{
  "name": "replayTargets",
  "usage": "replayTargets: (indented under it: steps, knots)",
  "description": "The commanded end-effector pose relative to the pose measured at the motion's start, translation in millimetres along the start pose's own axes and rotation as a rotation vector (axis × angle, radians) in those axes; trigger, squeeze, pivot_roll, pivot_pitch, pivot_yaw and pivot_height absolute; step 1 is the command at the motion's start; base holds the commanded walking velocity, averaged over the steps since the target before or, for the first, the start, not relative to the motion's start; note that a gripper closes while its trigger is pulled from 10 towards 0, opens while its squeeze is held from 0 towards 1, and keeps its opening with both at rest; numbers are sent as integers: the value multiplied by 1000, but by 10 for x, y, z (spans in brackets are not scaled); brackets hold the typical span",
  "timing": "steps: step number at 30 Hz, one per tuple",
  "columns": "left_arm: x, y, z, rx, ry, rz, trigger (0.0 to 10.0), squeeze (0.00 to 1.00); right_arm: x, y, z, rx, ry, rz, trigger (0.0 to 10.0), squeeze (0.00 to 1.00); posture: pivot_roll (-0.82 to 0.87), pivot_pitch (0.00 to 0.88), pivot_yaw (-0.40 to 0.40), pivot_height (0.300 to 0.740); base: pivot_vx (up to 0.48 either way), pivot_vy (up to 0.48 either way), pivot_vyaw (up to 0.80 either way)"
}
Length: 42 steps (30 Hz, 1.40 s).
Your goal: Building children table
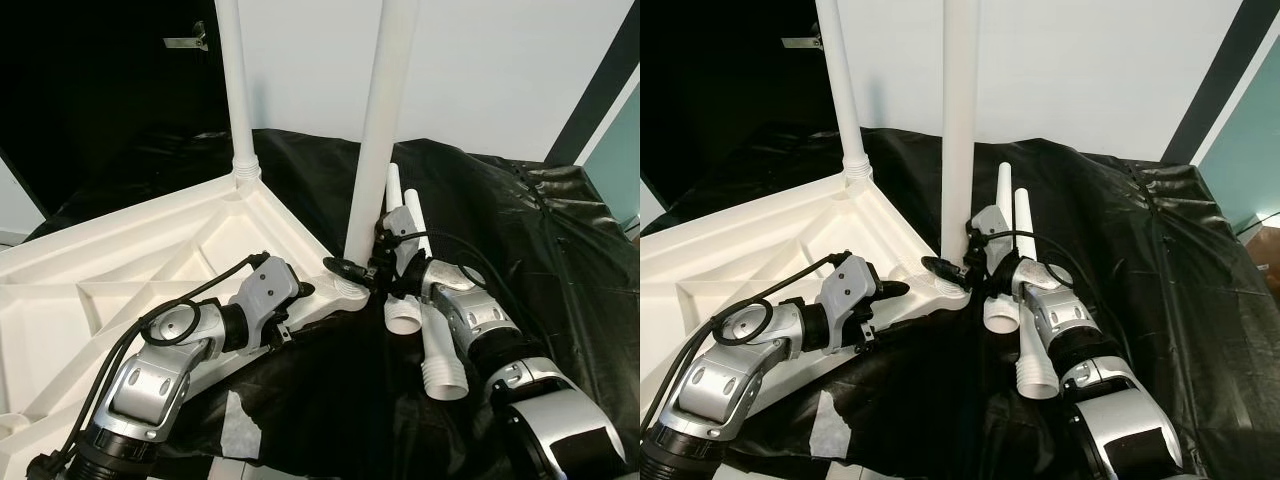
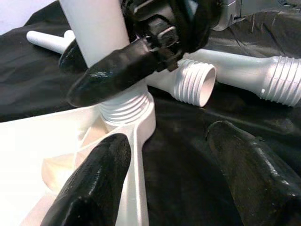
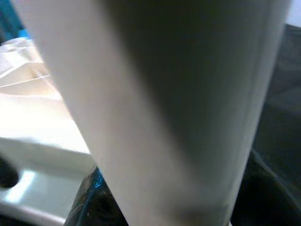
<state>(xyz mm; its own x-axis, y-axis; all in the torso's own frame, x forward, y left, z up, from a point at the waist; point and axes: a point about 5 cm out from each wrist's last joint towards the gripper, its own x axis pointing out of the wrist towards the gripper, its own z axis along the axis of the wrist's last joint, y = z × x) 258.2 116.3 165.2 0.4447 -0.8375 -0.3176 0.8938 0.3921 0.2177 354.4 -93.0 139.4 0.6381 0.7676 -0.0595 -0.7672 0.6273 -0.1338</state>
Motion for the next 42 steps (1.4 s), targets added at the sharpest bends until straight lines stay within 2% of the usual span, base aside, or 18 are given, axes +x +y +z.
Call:
replayTargets:
  steps: [1, 4, 5, 7, 8, 9, 10, 11, 15, 17, 25, 34, 35, 40, 42]
  knots:
    - [-13, 26, -17, 2, 6, 45, 10000, 0, -25, -4, -104, 9, 53, -55, 10000, 0, 74, 0, -56, 740, 0, 0, 0]
    - [-14, 26, -18, 2, 6, 46, 10000, 0, -22, -6, -110, 6, 59, -71, 10000, 0, 74, 0, -56, 740, 0, 0, 0]
    - [3, 19, -13, 2, 3, 47, 10000, 0, -8, 11, -140, 55, 73, -221, 10000, 0, 71, 0, -62, 740, 0, 0, 0]
    - [3, 19, -13, 2, 3, 47, 10000, 0, -8, 11, -140, 55, 73, -221, 10000, 0, 71, 0, -62, 740, 0, 0, 0]
    - [7, 14, -10, -2, 1, 47, 10000, 0, -3, 51, -138, 59, 71, -283, 10000, 0, 65, 0, -60, 740, 0, 0, 0]
    - [7, 14, -10, -2, 1, 47, 10000, 0, -3, 51, -138, 59, 71, -283, 10000, 0, 65, 0, -60, 740, 0, 0, 0]
    - [9, 3, -13, -3, 2, 44, 10000, 0, -3, 94, -128, 75, 63, -354, 10000, 0, 62, 0, -60, 740, 0, 0, 0]
    - [9, 3, -13, -3, 2, 44, 10000, 0, -3, 94, -128, 75, 63, -354, 10000, 0, 62, 0, -60, 740, 0, 0, 0]
    - [16, -4, -13, -3, 5, 35, 10000, 0, -53, 249, -99, 120, 47, -609, 10000, 0, 53, 0, -50, 740, 0, 0, 0]
    - [23, 4, -8, 0, 6, 34, 10000, 0, -78, 287, -98, 137, 43, -691, 10000, 0, 51, 0, -48, 740, 0, 0, 0]
    - [29, 4, 2, 6, 5, 24, 10000, 0, -80, 445, -53, 183, 32, -721, 10000, 0, 37, 0, -37, 740, 0, 0, 0]
    - [41, 15, 4, 11, 7, 16, 10000, 0, -132, 439, 6, 174, 14, -726, 10000, 0, 27, 0, -34, 740, 0, 0, 0]
    - [45, 16, 4, 11, 7, 16, 10000, 0, -155, 427, 15, 166, 8, -728, 10000, 1000, 24, 0, -34, 740, 0, 0, 0]
    - [45, 18, 6, 4, 1, 19, 10000, 0, -292, 349, 82, 156, -47, -685, 10000, 1000, 20, 0, -34, 740, 0, 0, 0]
    - [50, 16, -2, 2, 2, 19, 10000, 0, -347, 304, 82, 143, -66, -621, 10000, 1000, 21, 0, -33, 740, 0, 0, 0]
